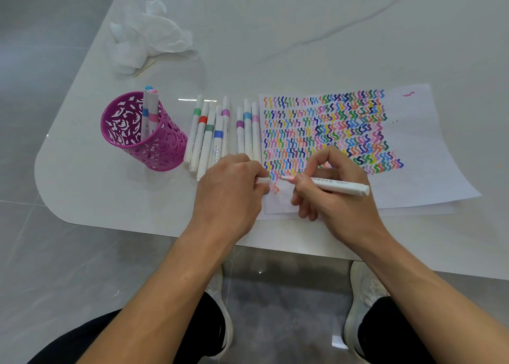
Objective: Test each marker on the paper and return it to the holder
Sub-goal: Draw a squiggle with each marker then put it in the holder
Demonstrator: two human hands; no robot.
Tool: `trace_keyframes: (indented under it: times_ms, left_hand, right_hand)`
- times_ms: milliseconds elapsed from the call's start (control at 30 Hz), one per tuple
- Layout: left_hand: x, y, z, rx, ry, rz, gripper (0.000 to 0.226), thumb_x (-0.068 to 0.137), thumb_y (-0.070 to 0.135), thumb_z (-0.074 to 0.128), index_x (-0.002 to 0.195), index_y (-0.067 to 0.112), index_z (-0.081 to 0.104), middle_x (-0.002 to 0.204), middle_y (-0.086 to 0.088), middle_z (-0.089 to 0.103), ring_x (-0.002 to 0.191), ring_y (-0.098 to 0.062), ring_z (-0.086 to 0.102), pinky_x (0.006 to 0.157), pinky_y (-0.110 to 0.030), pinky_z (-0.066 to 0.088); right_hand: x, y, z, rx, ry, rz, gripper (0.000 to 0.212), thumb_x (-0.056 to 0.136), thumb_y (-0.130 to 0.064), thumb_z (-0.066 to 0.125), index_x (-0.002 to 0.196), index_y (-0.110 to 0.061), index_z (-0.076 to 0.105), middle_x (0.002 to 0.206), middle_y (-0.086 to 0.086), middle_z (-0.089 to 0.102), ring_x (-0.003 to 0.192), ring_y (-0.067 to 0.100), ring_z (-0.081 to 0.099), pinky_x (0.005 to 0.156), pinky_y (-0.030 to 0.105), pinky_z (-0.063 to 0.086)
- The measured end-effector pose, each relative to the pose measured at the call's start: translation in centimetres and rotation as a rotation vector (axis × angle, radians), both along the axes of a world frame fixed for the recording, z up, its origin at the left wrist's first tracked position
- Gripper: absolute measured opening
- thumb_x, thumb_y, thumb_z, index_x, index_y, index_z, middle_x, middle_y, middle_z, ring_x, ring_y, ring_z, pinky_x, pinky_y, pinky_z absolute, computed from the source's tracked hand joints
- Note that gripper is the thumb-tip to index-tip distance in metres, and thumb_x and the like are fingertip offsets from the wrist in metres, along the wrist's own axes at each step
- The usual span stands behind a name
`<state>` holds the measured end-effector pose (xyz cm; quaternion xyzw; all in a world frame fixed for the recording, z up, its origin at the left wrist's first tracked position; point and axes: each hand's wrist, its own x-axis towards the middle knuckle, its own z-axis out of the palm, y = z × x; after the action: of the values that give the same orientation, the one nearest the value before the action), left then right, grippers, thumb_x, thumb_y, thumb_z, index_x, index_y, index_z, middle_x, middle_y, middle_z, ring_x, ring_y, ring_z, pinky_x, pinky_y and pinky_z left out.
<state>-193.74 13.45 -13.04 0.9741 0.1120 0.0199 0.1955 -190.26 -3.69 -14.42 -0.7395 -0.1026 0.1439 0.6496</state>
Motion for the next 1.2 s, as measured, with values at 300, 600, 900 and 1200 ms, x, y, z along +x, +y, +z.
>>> trace_keyframes:
  times_ms: [300, 600, 900, 1200]
  left_hand:
    - [0.2, 1.0, 1.3, -0.250, 0.030, 0.108, 0.026, 0.096, 0.029, 0.063, 0.122, 0.029, 0.069, 0.105, 0.011, 0.069, 0.081, 0.001, 0.056, 0.065, 0.001, 0.038]
    - [0.3, 0.3, 2.2, -0.772, 0.021, 0.138, 0.020, 0.102, 0.027, 0.050, 0.111, 0.021, 0.066, 0.087, 0.011, 0.074, 0.062, 0.000, 0.056, 0.062, -0.009, 0.047]
    - [0.1, 0.0, 2.1, -0.677, 0.020, 0.033, 0.024, 0.105, 0.019, 0.046, 0.116, 0.021, 0.066, 0.087, 0.011, 0.071, 0.068, -0.003, 0.056, 0.064, -0.012, 0.047]
    - [-0.1, 0.1, 2.0, -0.704, 0.045, -0.075, 0.023, 0.105, 0.017, 0.046, 0.106, 0.028, 0.066, 0.078, 0.012, 0.067, 0.068, -0.003, 0.056, 0.066, -0.014, 0.047]
  right_hand:
    - [1.1, -0.4, 1.6, 0.103, -0.058, -0.114, 0.006, 0.093, -0.017, 0.076, 0.099, -0.018, 0.077, 0.082, 0.003, 0.077, 0.065, 0.019, 0.070, 0.057, 0.026, 0.056]
    - [1.7, -0.3, 2.5, 0.213, 0.003, -0.151, 0.013, 0.103, -0.018, 0.061, 0.098, -0.012, 0.071, 0.088, 0.006, 0.081, 0.067, 0.025, 0.074, 0.060, 0.033, 0.061]
    - [1.8, -0.3, 2.0, 0.174, -0.007, -0.104, 0.012, 0.103, -0.013, 0.063, 0.097, -0.009, 0.072, 0.085, 0.010, 0.080, 0.067, 0.030, 0.075, 0.059, 0.035, 0.061]
    - [1.4, 0.0, 1.8, 0.141, -0.010, -0.070, 0.012, 0.101, -0.018, 0.067, 0.094, -0.015, 0.075, 0.076, 0.006, 0.077, 0.065, 0.025, 0.075, 0.061, 0.032, 0.062]
